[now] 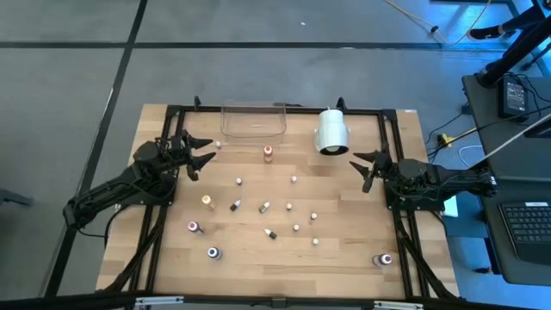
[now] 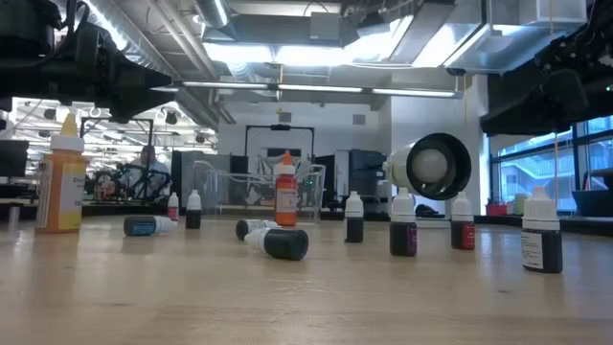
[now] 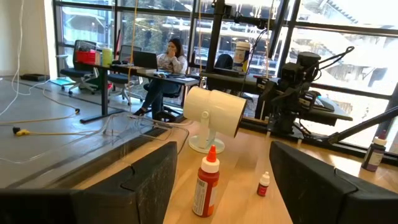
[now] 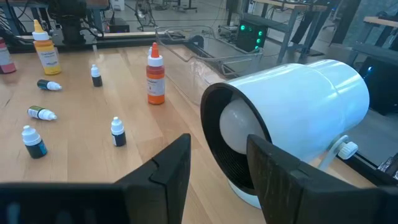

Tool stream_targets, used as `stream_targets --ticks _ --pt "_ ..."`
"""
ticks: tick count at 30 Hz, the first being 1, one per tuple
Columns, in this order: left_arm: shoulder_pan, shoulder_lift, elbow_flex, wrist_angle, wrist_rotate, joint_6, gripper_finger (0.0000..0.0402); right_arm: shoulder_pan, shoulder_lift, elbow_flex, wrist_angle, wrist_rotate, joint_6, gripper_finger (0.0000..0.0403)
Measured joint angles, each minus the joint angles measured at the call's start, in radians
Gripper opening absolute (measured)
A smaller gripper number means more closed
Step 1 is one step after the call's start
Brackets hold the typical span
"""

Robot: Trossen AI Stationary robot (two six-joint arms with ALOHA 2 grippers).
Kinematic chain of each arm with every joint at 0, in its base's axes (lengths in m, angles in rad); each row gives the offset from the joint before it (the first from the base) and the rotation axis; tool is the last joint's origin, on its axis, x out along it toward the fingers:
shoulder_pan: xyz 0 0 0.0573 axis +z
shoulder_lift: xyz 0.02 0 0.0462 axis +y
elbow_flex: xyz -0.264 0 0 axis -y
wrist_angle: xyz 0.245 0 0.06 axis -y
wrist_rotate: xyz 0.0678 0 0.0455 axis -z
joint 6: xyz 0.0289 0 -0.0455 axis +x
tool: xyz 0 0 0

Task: Pick & Place food coloring

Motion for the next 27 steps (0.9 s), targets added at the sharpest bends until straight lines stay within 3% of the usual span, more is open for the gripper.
stream_targets --ticks 27 --pt "0.0 0.0 0.0 0.0 0.0 0.0 0.0251 0.0 0.0 0.0 0.0 0.0 0.0 0.0158"
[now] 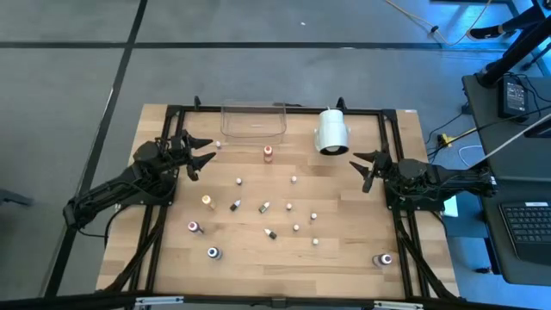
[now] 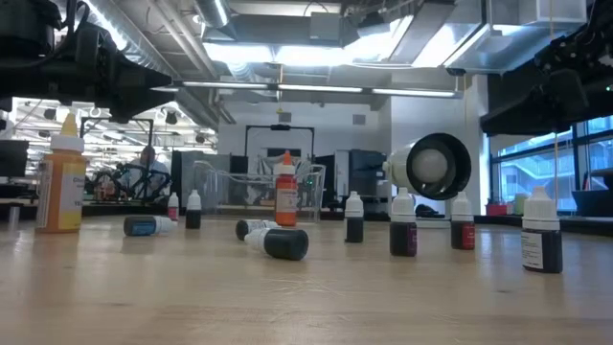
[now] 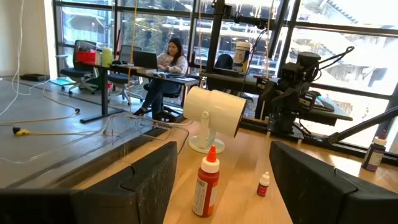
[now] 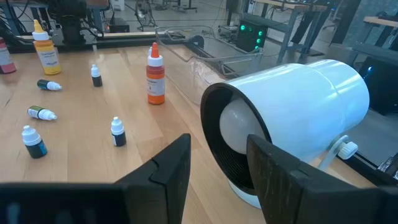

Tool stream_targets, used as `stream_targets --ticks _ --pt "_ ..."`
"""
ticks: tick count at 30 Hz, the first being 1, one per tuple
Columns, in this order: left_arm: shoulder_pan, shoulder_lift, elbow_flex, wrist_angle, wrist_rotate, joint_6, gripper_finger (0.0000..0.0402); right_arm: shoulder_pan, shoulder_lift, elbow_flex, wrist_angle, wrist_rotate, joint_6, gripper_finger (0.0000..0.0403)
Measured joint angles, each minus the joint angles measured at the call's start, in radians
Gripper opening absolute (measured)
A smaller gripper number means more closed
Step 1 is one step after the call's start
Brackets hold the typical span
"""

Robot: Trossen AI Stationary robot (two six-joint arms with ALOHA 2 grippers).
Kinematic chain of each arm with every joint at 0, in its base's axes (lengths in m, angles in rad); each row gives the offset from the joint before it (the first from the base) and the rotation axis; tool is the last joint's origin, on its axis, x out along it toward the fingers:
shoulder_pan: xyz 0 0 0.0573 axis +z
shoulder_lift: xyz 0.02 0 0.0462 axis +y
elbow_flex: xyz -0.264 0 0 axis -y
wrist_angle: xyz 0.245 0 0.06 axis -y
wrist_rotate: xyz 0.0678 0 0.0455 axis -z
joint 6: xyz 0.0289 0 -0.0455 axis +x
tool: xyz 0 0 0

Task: Pick & Place food coloring

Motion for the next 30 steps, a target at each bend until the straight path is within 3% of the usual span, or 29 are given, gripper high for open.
stream_targets --ticks 17,30 --pt "0.0 0.0 0.0 0.0 0.0 0.0 0.0251 0.0 0.0 0.0 0.001 0.0 0.007 0.0158" --pt "0.002 0.0 0.0 0.0 -0.002 0.008 0.0251 0.0 0.0 0.0 0.0 0.0 0.16 0.0158"
